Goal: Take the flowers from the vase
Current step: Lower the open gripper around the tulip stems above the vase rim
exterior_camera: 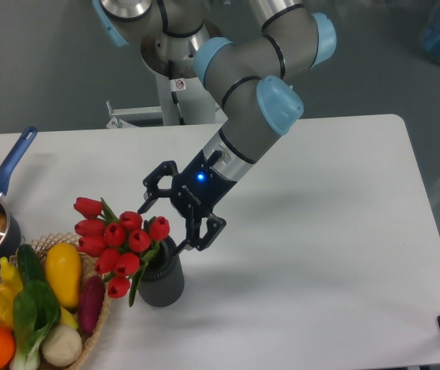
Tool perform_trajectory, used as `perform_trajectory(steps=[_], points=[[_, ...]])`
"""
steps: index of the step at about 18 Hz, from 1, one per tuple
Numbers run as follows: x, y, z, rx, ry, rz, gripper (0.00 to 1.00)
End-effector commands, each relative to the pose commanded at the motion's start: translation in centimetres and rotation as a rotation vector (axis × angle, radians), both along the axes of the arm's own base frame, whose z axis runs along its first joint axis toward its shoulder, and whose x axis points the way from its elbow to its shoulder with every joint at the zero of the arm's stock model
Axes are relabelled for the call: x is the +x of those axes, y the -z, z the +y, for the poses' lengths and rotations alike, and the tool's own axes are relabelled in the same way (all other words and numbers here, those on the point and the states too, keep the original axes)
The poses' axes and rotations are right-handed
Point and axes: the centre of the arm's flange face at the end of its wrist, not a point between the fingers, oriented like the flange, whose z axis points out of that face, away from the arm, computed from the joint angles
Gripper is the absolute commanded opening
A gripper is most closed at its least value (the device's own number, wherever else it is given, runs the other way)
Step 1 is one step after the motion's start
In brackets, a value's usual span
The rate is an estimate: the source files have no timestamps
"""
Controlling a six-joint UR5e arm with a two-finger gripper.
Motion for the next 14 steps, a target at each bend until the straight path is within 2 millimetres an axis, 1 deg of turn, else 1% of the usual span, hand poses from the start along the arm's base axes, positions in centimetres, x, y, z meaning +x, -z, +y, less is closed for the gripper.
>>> perform_trajectory(steps=[1,3,5,10,11,14], points=[[-0.1,-0.1,0.2,0.0,0.0,0.002,1.0],[-0.1,0.3,0.3,-0.005,0.002,-0.004,1.0],[0.4,0.1,0.8,-0.001,0.013,-0.002,1.0],[0.8,0.3,1.1,-0.003,0.02,-0.006,1.0],[0.8,0.6,1.2,-0.006,0.022,-0.011,1.0],[1.0,0.6,1.4,-0.005,0.026,-0.01,1.0]])
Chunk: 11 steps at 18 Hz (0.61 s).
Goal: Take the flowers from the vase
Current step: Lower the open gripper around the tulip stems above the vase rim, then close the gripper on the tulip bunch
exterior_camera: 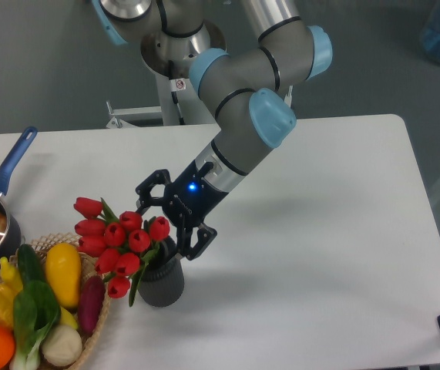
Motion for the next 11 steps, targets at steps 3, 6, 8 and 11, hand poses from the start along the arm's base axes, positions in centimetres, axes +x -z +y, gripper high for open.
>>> perform_trajectory(steps=[3,6,8,11], points=[[0.0,0.0,0.0,0.0,0.0,0.0,0.97],[0.01,0.02,-0.01,-0.002,-0.001,-0.002,0.83],[0.01,0.02,-0.01,-0.004,-0.004,-0.005,0.77],[-0.01,0.1,0.01,-0.005,-0.004,-0.006,0.62]])
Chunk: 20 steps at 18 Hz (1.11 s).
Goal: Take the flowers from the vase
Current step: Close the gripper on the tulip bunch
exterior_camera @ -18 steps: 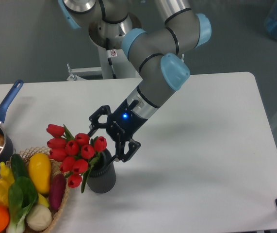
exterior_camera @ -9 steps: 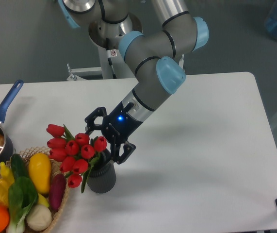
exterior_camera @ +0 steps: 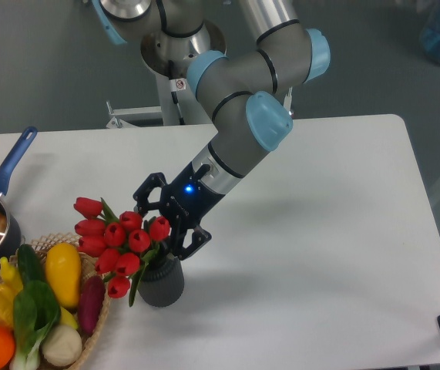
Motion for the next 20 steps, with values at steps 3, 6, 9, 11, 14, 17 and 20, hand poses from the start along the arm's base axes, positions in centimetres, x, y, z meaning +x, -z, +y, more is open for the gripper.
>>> perform_trajectory(steps=[3,6,9,11,14,17,20], points=[[0.02,-0.09,-0.02,0.001,0.0,0.001,0.55],[0.02,-0.09,-0.02,0.0,-0.001,0.0,0.48],[0.02,-0.09,-0.02,0.0,-0.001,0.0,0.4],[-0.06,-0.09,-0.07,0.0,-0.003,0.0,0.4],[-0.18,-0.21,-0.16,0.005,-0.005,-0.001,0.4],[-0.3,-0.6,-0.19,0.037,-0.008,-0.025,0.4],[-0.51,-0.86,-0.31,0.054,-0.013,-0.037,0.4]])
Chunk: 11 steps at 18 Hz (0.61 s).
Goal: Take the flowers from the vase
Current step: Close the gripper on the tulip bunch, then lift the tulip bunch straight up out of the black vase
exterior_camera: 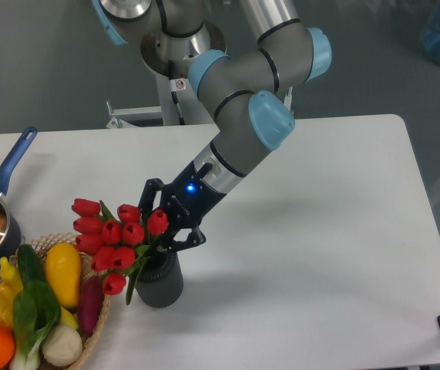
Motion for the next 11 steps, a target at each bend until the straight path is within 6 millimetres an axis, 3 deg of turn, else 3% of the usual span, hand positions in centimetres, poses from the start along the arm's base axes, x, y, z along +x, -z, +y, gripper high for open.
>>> perform_trajectory(steps=[5,11], points=[[-0.5,-0.8,-0.5,0.0,-0.038,-0.026,0.4],[-0.9,-3.6,-1.6,0.059,-0.077,-0.061,0.39]])
